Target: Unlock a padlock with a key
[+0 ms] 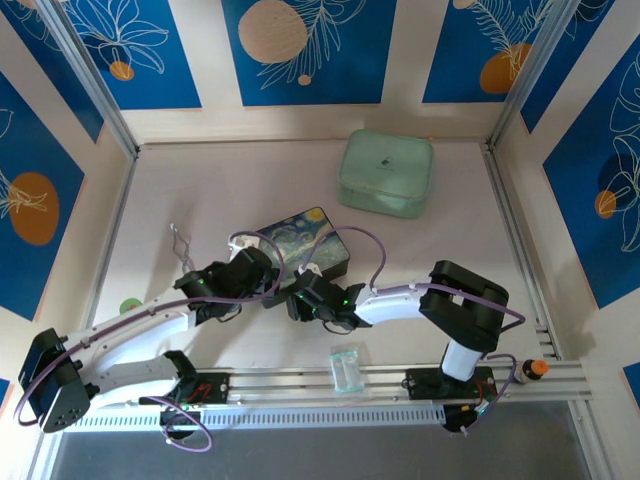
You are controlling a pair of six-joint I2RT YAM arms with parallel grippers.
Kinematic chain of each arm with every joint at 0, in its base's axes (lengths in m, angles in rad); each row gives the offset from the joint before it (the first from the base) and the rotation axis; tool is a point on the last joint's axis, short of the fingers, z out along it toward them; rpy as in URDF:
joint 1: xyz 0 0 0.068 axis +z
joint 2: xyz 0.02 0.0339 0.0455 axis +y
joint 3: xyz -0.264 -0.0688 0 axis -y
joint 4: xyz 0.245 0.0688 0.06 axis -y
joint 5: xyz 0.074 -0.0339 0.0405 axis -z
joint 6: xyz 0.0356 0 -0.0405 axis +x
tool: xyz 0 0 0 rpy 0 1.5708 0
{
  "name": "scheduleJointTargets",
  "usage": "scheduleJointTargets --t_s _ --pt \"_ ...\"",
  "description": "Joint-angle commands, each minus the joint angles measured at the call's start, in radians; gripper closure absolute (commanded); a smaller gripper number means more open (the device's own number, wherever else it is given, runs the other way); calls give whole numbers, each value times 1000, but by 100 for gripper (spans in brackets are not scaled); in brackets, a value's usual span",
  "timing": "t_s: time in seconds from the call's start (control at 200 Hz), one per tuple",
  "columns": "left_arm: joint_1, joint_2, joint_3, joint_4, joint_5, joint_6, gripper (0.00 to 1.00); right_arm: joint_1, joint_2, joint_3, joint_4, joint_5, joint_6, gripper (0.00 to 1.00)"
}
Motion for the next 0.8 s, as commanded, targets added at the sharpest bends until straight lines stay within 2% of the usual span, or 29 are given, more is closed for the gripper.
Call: scheduleJointTargets --t_s 0.0,0.17,0.3,0.365,0.43,0.52,0.795 --pt "10 0 -9 13 13 18 1 5 30 -33 -48 0 41 66" --pt "10 3 8 7 5 31 1 5 20 -71 -4 -30 59 75" --pt "10 11 17 11 12 72 1 -10 10 -104 38 -70 84 85" --pt "9 20 26 20 36 145 1 -17 2 -135 80 -92 102 90" --pt "6 43 45 18 70 245 1 -28 -5 -172 146 -124 119 91" --pt "-19 85 85 -14 54 356 1 -44 -6 -222 240 -160 152 94" --pt "-81 243 157 -48 70 642 2 -75 19 -294 403 -206 200 95"
